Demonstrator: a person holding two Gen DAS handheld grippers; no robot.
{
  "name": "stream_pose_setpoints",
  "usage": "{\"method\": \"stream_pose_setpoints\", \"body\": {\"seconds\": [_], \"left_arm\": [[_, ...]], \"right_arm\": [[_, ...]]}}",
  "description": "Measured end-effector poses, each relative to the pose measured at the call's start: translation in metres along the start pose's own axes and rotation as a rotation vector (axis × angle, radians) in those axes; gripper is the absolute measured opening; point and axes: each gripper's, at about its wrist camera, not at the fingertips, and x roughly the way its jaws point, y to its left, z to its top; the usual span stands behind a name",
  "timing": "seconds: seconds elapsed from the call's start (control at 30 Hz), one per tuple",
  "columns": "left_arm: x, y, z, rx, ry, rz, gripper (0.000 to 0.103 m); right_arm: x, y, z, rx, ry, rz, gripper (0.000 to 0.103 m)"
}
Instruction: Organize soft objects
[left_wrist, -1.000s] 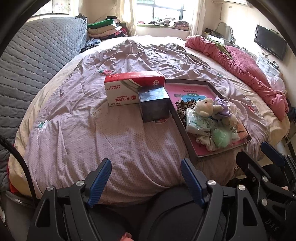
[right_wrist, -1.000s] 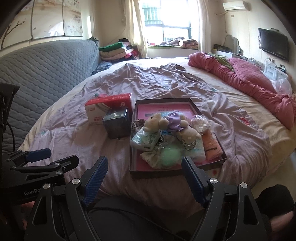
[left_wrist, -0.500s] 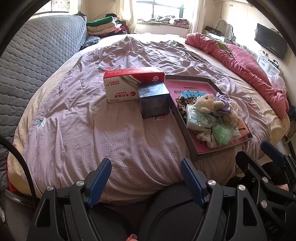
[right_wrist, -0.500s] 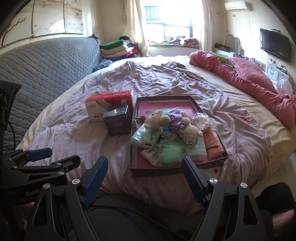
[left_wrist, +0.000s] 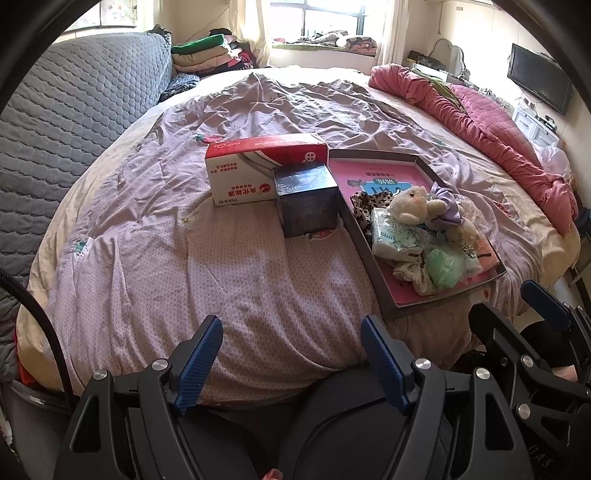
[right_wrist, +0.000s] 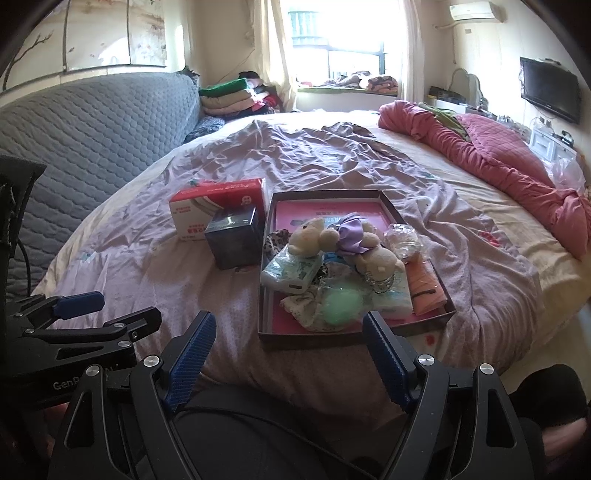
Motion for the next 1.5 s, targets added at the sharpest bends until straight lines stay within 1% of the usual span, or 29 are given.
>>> {"method": "stream_pose_setpoints", "body": {"seconds": [0.77,1.5], "left_arm": [[0.0040,0.0022,-0.0013,0.002,0.006,0.009,0.076],[0.0091,0.0036,-0.0041,-0.008,0.035,0.012,0.076]], "right_arm": [[0.0052,0.0021,-0.0022,-0.004,0.008,0.003,0.083],[0.0059,0.0055,-0.0024,-0.027,0.013,0.008,0.083]]}}
